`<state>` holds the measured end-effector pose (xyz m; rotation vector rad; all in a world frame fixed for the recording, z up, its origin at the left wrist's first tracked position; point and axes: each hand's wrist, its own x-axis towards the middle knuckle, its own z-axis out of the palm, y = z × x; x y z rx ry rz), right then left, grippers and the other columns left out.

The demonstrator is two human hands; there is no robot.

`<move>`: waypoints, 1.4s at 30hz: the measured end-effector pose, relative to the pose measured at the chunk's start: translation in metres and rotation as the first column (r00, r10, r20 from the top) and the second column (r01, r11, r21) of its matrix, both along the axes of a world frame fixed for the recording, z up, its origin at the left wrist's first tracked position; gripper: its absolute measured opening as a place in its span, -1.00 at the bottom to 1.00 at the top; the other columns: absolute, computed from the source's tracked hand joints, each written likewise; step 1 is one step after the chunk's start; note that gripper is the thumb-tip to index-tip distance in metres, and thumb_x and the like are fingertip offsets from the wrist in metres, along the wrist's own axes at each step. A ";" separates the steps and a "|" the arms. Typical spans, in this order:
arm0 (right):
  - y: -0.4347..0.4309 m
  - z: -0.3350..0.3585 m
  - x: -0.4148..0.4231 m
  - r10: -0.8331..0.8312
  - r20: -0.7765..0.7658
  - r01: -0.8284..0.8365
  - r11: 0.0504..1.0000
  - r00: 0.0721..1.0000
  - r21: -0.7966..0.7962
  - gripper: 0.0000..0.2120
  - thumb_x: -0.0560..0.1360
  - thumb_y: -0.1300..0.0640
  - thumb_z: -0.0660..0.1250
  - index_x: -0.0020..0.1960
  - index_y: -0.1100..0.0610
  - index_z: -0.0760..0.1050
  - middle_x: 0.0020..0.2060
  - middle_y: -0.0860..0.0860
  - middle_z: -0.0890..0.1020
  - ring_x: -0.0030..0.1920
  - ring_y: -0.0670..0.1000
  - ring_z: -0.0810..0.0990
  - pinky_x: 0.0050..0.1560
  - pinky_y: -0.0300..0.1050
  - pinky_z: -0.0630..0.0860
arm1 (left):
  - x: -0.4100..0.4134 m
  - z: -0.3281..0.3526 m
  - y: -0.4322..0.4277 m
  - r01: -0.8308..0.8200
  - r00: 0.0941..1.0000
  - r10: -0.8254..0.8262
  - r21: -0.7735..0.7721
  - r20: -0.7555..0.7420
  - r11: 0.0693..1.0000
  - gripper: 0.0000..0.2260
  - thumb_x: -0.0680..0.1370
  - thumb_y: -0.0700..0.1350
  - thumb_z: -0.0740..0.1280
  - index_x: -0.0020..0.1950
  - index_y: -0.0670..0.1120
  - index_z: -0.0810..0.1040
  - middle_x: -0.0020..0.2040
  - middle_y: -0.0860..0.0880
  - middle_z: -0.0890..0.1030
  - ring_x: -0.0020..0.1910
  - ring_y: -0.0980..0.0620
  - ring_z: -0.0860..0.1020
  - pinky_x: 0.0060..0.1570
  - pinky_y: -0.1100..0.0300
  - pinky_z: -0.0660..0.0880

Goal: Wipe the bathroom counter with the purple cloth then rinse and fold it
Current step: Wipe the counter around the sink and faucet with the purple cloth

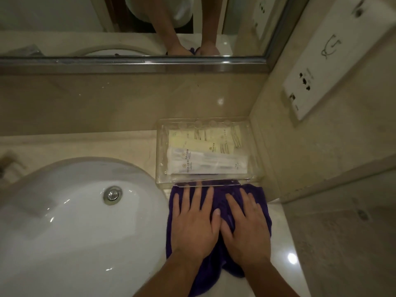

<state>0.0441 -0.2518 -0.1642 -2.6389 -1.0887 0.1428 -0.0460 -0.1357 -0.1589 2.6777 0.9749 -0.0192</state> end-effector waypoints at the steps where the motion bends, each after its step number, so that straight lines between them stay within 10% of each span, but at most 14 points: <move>1: -0.011 0.001 0.000 0.004 -0.014 -0.004 1.000 1.000 -0.010 -0.42 0.55 -0.25 0.09 0.52 -0.06 0.30 0.53 0.09 0.31 0.53 0.15 0.27 0.48 0.09 0.18 | -0.001 0.000 -0.011 0.005 1.000 -0.005 -0.003 0.006 1.000 -0.50 0.65 0.14 -0.02 0.54 0.02 0.32 0.54 -0.10 0.31 0.53 -0.16 0.26 0.44 -0.15 0.08; 19: -0.213 -0.014 -0.086 -0.167 0.090 0.153 0.977 0.982 0.150 -0.48 0.57 -0.17 0.10 0.47 -0.01 0.37 0.48 0.15 0.38 0.46 0.23 0.35 0.25 0.24 0.50 | -0.060 0.013 -0.204 0.178 0.980 -0.186 -0.106 -0.068 0.978 -0.53 0.58 0.11 0.09 0.44 0.02 0.49 0.46 -0.07 0.45 0.44 -0.17 0.41 0.39 -0.15 0.14; 28: -0.205 -0.011 -0.105 -0.087 0.006 0.087 0.996 0.996 0.000 -0.44 0.52 -0.14 0.14 0.50 -0.03 0.28 0.51 0.11 0.32 0.51 0.16 0.20 0.46 0.05 0.09 | -0.086 0.011 -0.196 0.150 0.987 -0.155 -0.108 -0.036 0.983 -0.54 0.58 0.08 0.09 0.42 0.02 0.50 0.45 -0.04 0.47 0.44 -0.12 0.42 0.39 -0.10 0.13; 42: -0.110 -0.008 -0.096 -0.142 0.026 0.142 0.990 0.990 0.011 -0.48 0.55 -0.19 0.10 0.44 -0.03 0.43 0.49 0.09 0.39 0.49 0.15 0.32 0.42 0.14 0.31 | -0.075 0.001 -0.107 0.145 0.989 -0.145 -0.035 0.004 0.989 -0.54 0.62 0.07 0.03 0.48 0.04 0.41 0.49 -0.03 0.42 0.49 -0.09 0.35 0.39 -0.11 0.14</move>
